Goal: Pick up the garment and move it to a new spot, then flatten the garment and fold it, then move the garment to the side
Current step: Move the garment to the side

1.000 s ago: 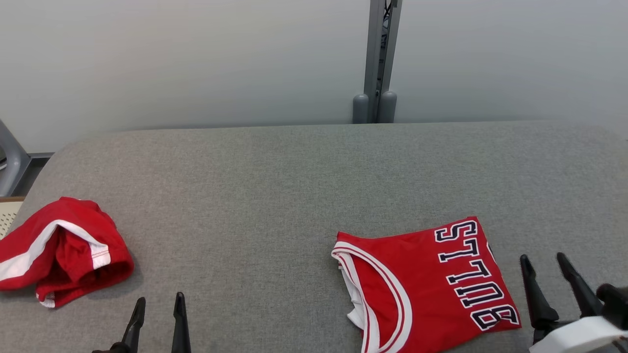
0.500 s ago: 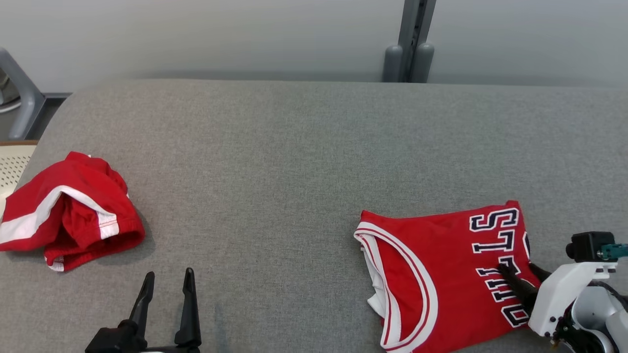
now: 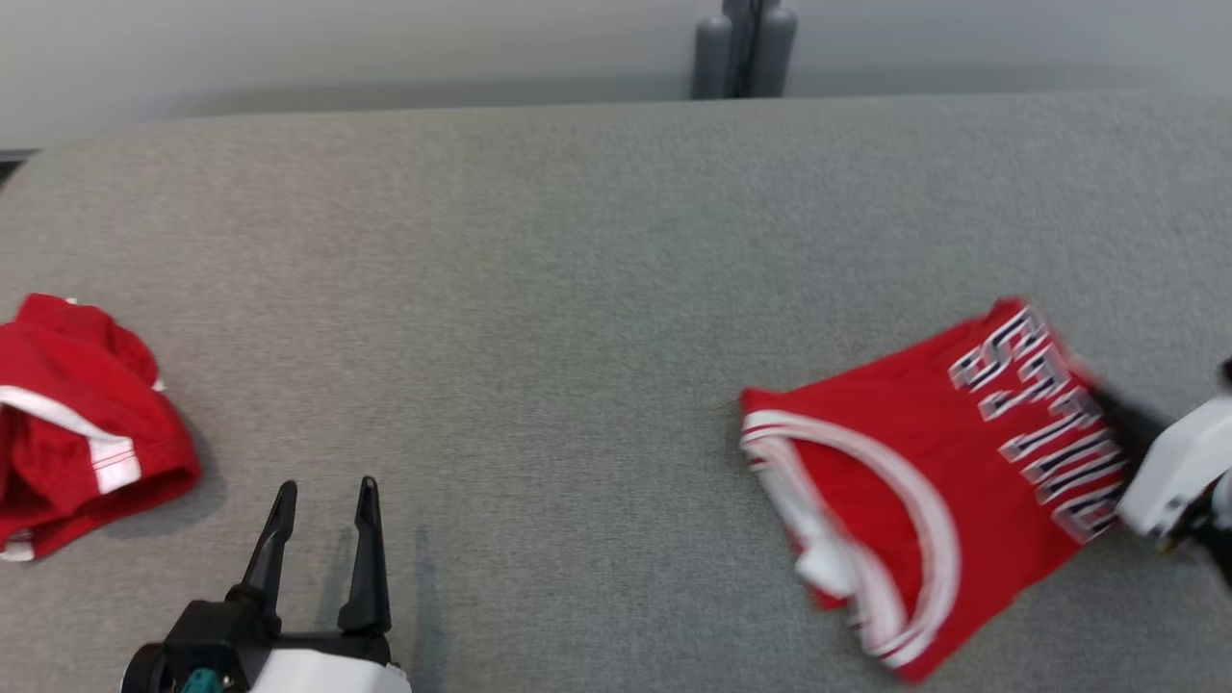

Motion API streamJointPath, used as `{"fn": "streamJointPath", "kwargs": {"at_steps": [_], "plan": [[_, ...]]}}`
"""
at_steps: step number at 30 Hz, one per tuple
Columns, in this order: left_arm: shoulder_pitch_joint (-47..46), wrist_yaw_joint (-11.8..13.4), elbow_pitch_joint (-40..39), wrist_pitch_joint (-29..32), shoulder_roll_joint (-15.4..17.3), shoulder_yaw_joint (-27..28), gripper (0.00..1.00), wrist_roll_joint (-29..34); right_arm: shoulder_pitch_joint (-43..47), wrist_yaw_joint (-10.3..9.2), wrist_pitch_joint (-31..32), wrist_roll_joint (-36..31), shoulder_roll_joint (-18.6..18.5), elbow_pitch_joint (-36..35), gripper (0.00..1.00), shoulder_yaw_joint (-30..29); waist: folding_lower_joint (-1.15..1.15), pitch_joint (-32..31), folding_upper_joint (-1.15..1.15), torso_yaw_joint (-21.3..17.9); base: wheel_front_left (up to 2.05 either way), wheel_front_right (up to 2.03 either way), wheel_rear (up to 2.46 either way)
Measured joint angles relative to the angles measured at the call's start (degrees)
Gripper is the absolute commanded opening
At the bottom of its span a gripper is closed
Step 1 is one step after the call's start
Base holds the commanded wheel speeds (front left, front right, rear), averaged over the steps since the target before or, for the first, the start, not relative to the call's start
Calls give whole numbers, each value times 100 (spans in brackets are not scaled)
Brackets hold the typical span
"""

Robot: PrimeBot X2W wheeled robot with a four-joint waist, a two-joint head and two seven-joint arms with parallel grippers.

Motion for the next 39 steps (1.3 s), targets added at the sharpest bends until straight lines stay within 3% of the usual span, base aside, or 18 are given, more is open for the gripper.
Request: {"fn": "streamJointPath", "kwargs": {"at_steps": [6,10,12,14,19,23,24,25,26,30,34,37,39], "plan": [[-333,-214,-60,0,1,76,100,346,-1172,-2,-1012,-651,-569,862,0,-625,0,497,0,-310,0,0,0],[-510,-345,-55,0,-1,52,100,526,-1929,-1,-1789,-1323,-709,1835,0,-1087,0,861,0,-476,0,0,0],[-531,-387,-34,0,0,24,100,581,-2157,-9,-1840,-1458,-545,2064,0,-996,0,1000,0,-546,0,0,0],[-568,-398,-37,0,-1,-27,100,615,-2436,0,-2045,-2056,-516,2443,0,-926,0,1124,0,-599,0,0,0],[-720,-355,-70,0,-11,-160,100,560,-3002,0,-2485,-3111,-608,3487,0,-1243,0,1338,0,-636,0,0,0],[-694,-300,-40,0,-1,-163,100,493,-3245,0,-2597,-3653,-521,3909,0,-1582,0,1266,0,-651,0,0,0],[-687,-285,-26,0,-1,-166,100,485,-3288,0,-2597,-3756,-508,3963,12,-1682,0,1243,0,-663,0,0,0],[-682,-285,-4,0,-1,-171,100,479,-3301,-1,-2565,-3880,-501,4014,47,-1764,0,1222,0,-673,0,0,0],[-675,-286,16,0,-1,-181,100,475,-3303,-1,-2507,-3995,-490,4049,100,-1844,0,1199,0,-681,0,0,0],[-677,-287,49,0,-1,-211,100,463,-3287,-1,-2421,-4523,-463,4085,100,-2171,0,1101,0,-696,0,0,0],[-696,-259,38,0,-3,-207,100,356,-3190,-1,-2789,-4970,-360,3883,100,-2572,0,953,0,-676,0,0,0],[-630,-199,21,0,-1,-172,100,249,-2970,-1,-2898,-5169,10,3115,100,-2842,0,758,0,-638,0,0,0],[-530,-138,7,-1,-2,-163,100,169,-2576,-1,-2907,-5215,343,2016,100,-2960,0,588,0,-597,0,0,0]]}}
